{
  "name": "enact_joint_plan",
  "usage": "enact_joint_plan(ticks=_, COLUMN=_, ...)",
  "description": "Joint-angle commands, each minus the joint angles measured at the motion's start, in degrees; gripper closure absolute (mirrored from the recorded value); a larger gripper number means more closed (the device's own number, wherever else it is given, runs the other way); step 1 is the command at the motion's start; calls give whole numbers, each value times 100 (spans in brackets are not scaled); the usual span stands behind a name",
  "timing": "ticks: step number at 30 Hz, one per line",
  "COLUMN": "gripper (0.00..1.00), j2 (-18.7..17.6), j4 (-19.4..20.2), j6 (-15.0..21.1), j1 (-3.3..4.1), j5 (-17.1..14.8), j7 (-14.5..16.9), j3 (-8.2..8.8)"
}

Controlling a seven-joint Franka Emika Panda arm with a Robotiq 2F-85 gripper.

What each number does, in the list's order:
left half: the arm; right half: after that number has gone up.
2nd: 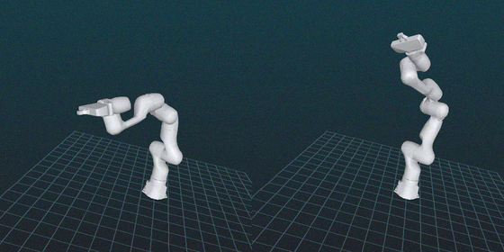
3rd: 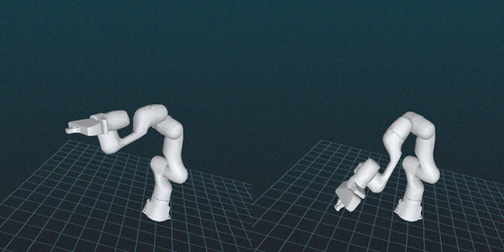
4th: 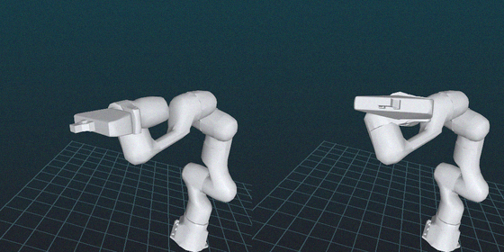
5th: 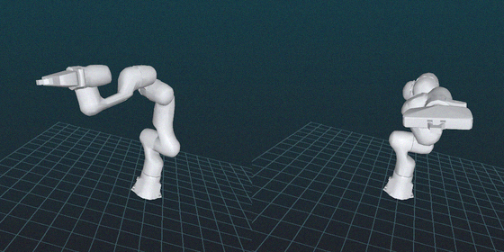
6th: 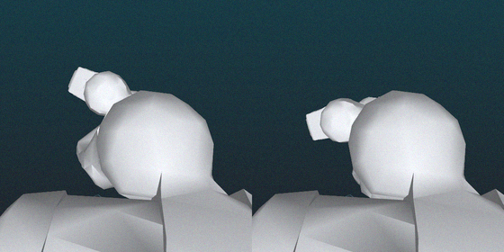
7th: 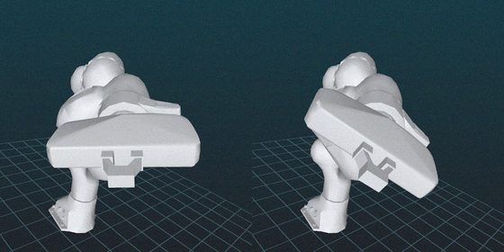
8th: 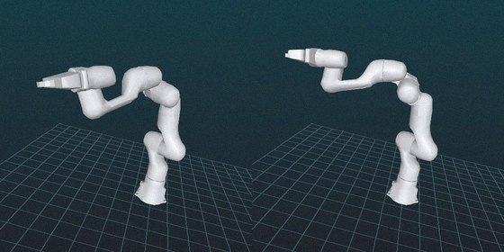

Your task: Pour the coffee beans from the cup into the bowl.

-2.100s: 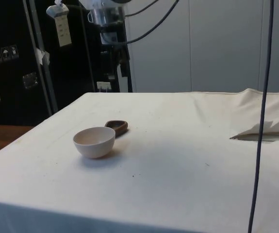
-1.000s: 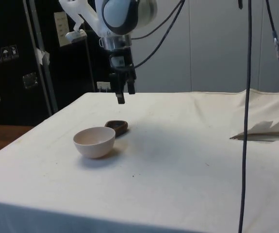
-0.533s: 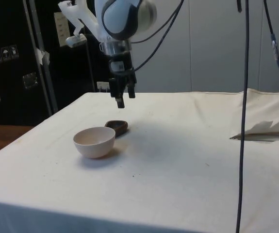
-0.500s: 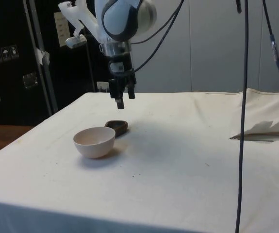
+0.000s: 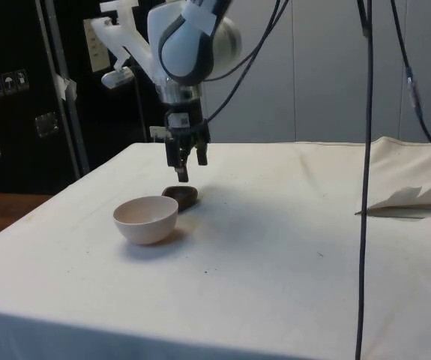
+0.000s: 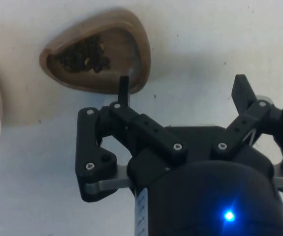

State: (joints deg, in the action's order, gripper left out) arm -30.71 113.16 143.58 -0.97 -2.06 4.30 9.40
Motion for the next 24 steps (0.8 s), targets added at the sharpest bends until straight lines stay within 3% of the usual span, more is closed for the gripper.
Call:
enact_joint_plan(ticks=1, gripper=0, j2=-46, j4=0, j6=97, j1=40, j5=46, j7=-80, j3=46)
enact_joint_plan(ticks=5, gripper=0, j2=-155, j4=0, j6=258, j1=57, j5=80, j7=-189, j3=74)
enact_joint_plan(ticks=6, gripper=0, j2=-120, j4=0, j6=178, j1=6, j5=17, j7=-97, j3=11)
enact_joint_plan(ticks=7, gripper=0, j2=-172, j4=0, j6=281, j1=63, j5=80, j7=-212, j3=74)
enact_joint_plan(ticks=10, gripper=0, j2=-183, j4=40, j6=407, j1=74, j5=74, j7=-252, j3=69)
enact_joint_plan(ticks=14, gripper=0, j2=-189, j4=120, j6=590, j1=40, j5=0, j7=-229, j3=6)
enact_joint_plan(ticks=15, gripper=0, j2=-195, j4=86, j6=487, j1=40, j5=17, j7=-218, j3=11)
enact_joint_plan(ticks=18, gripper=0, j2=-178, j4=206, j6=733, j1=-29, j5=-143, j7=-149, j3=-74)
enact_joint_plan(ticks=22, gripper=0, j2=-172, j4=258, j6=831, j1=-57, j5=-344, j7=-6, j3=-115)
enact_joint_plan(ticks=23, gripper=0, j2=-195, j4=235, j6=756, j1=34, j5=-258, j7=-80, j3=0)
enact_joint_plan(ticks=24, gripper=0, j2=-172, j4=264, j6=854, j1=-63, j5=-401, j7=40, j3=-115)
